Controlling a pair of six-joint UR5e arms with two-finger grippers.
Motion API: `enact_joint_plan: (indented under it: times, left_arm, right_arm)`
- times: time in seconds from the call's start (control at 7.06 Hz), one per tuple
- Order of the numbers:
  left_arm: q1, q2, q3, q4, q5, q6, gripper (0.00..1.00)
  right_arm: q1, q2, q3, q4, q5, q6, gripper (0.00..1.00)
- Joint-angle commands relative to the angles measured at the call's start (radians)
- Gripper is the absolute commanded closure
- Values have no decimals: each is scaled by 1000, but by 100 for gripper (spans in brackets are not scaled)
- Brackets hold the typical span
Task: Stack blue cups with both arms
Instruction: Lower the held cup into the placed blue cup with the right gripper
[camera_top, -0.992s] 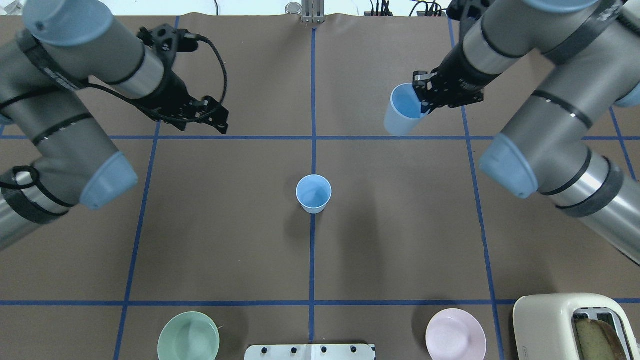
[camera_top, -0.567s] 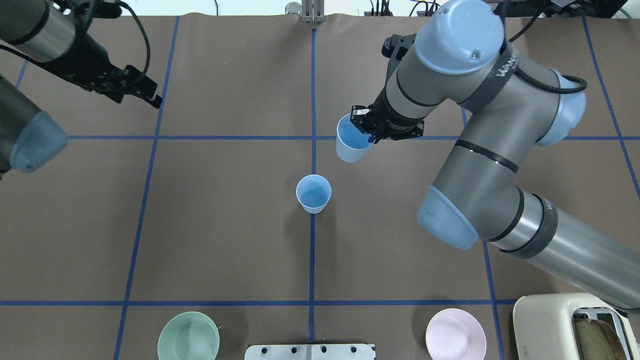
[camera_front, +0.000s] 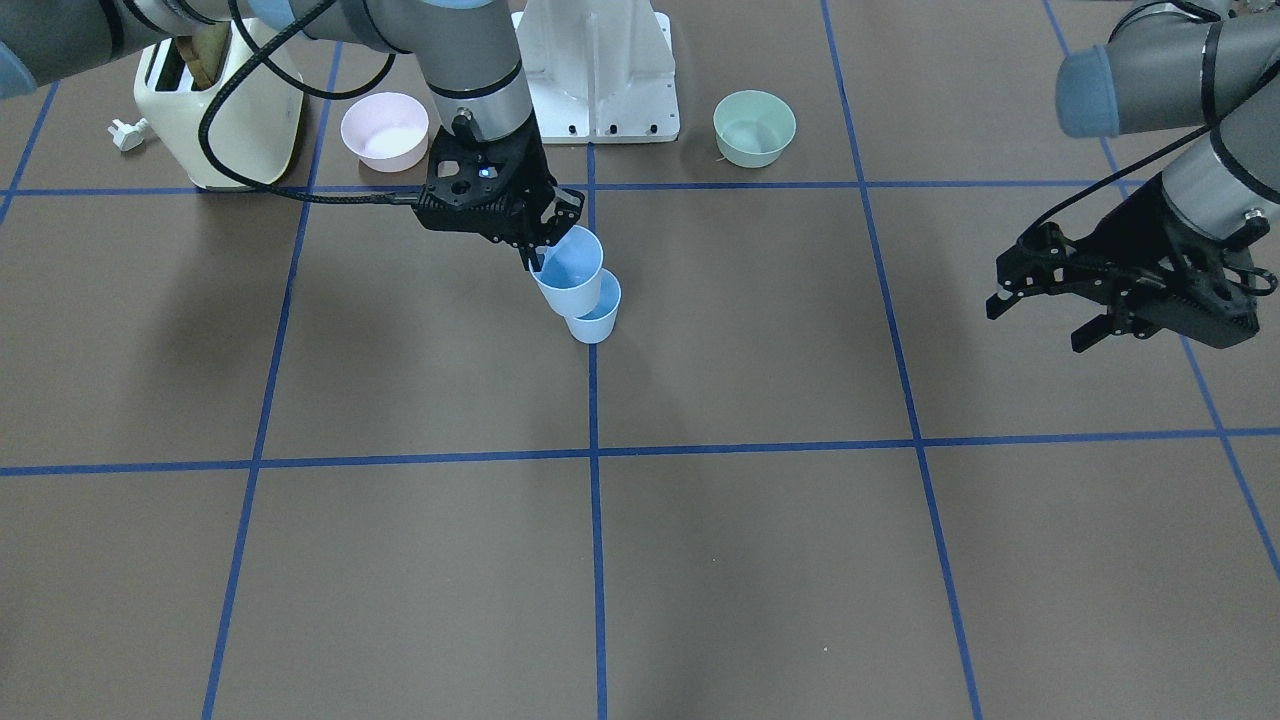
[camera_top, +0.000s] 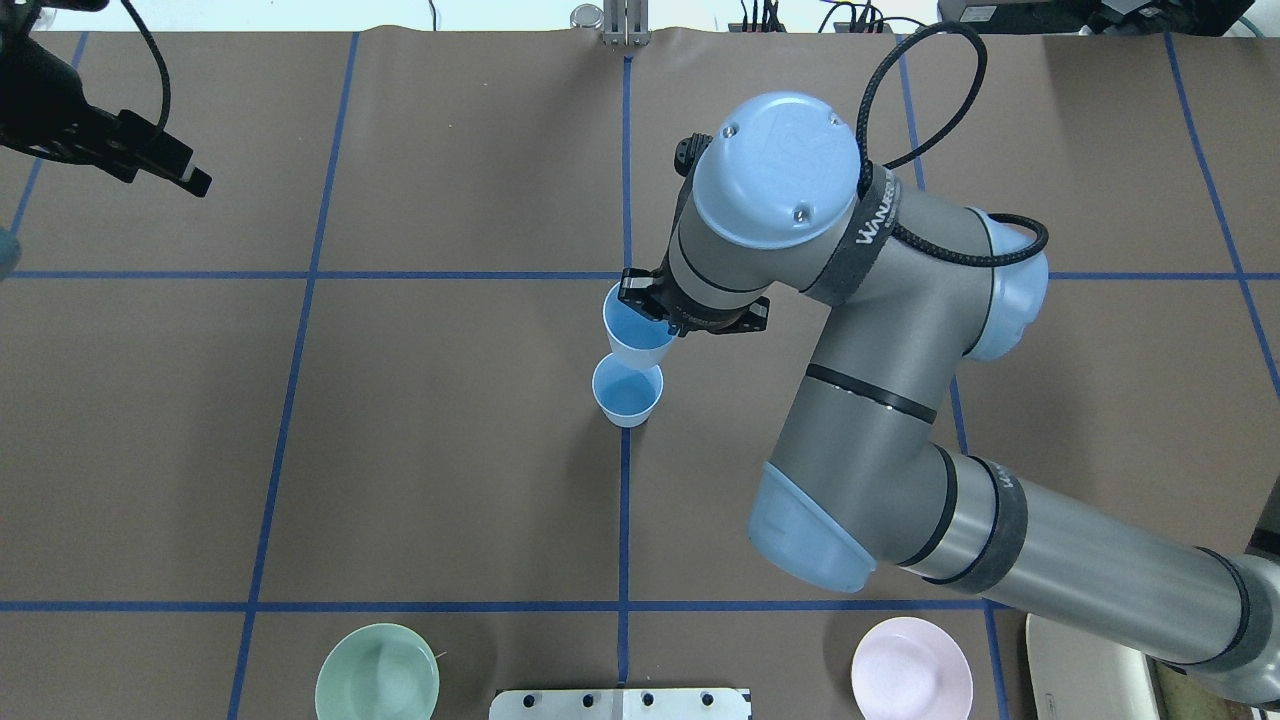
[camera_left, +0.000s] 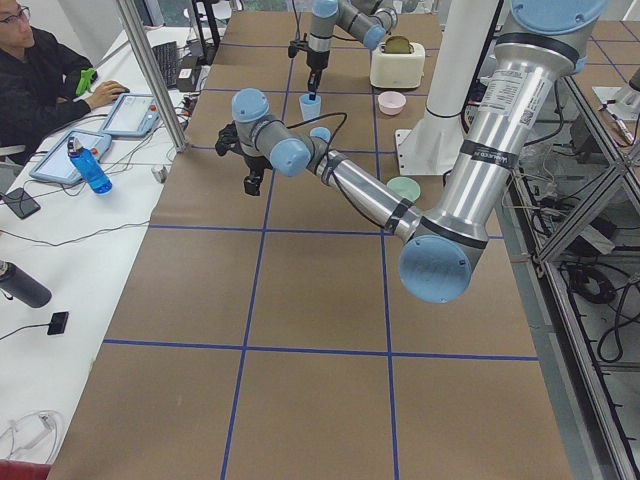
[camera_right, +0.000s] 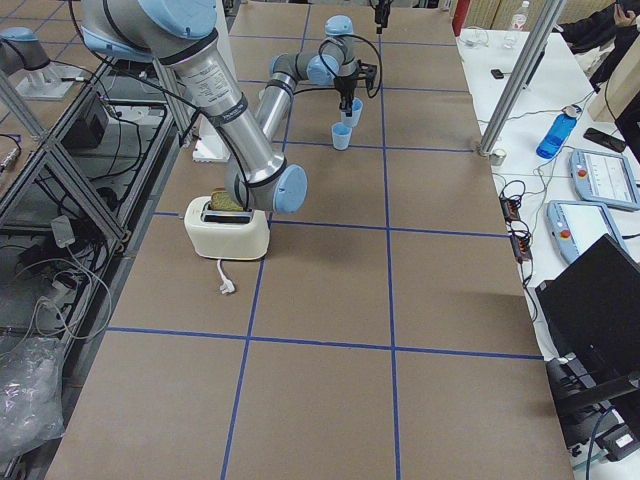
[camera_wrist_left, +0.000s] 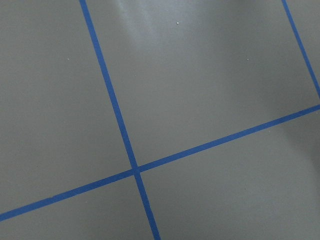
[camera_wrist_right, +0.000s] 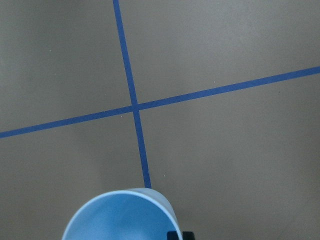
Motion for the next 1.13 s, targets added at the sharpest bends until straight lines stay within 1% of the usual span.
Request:
enact_joint_plan:
  times: [0.0, 0.42, 0.99]
  left_arm:
    - [-9, 13, 1, -4, -2, 18, 2]
    - [-8, 24, -2, -6, -2, 18, 2]
    - [-8, 27, 1, -7, -2, 18, 2]
  right_arm:
    - [-34, 2, -14, 1, -36, 7, 100]
    - [-62, 1, -33, 11, -67, 9, 100]
    - [-73, -2, -33, 13, -79, 15, 100]
